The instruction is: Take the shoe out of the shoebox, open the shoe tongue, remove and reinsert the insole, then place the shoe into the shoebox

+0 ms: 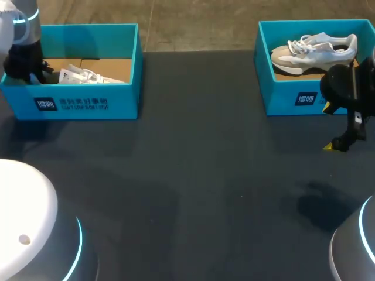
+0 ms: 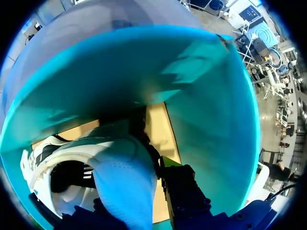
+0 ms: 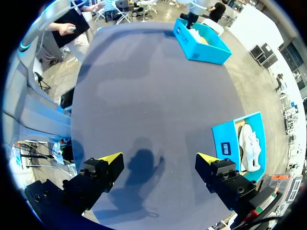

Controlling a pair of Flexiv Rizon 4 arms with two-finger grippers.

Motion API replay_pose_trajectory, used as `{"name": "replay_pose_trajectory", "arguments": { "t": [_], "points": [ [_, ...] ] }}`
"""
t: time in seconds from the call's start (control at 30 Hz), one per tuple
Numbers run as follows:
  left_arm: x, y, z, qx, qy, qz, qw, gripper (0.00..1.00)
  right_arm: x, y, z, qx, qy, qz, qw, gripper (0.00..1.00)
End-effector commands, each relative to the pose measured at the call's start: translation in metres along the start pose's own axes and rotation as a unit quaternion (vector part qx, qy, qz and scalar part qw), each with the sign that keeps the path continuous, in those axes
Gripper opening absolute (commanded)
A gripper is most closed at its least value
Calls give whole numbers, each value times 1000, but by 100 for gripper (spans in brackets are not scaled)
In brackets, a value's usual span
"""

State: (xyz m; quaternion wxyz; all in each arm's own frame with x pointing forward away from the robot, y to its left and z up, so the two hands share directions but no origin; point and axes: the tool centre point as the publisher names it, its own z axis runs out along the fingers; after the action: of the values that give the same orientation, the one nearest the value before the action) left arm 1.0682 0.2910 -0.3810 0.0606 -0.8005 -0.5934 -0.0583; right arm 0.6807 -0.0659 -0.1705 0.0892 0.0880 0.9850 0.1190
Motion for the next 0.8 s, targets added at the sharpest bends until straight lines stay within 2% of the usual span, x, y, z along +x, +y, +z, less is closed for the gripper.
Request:
{"name": "replay_pose_trajectory", "arguments": {
  "t": [0.03,0.13,0.3,0.37,0.43,0.8],
  "points": [
    [-1,7,3,10,-1,3,1000,2,-2,1,1,1,2,0,1000,100],
    [0,5,3,12,-1,4,1000,23,-2,1,1,1,2,0,1000,100],
    [0,5,-9,6,-3,11,1000,49,-2,1,1,1,2,0,1000,100],
    [-1,6,-16,0,-3,11,1000,79,-2,1,1,1,2,0,1000,100],
    [-1,6,-23,-3,-4,13,1000,99,-2,1,1,1,2,0,1000,100],
    [1,-1,-64,-31,-3,-9,999,100,-2,1,1,1,2,0,1000,100]
  ]
}}
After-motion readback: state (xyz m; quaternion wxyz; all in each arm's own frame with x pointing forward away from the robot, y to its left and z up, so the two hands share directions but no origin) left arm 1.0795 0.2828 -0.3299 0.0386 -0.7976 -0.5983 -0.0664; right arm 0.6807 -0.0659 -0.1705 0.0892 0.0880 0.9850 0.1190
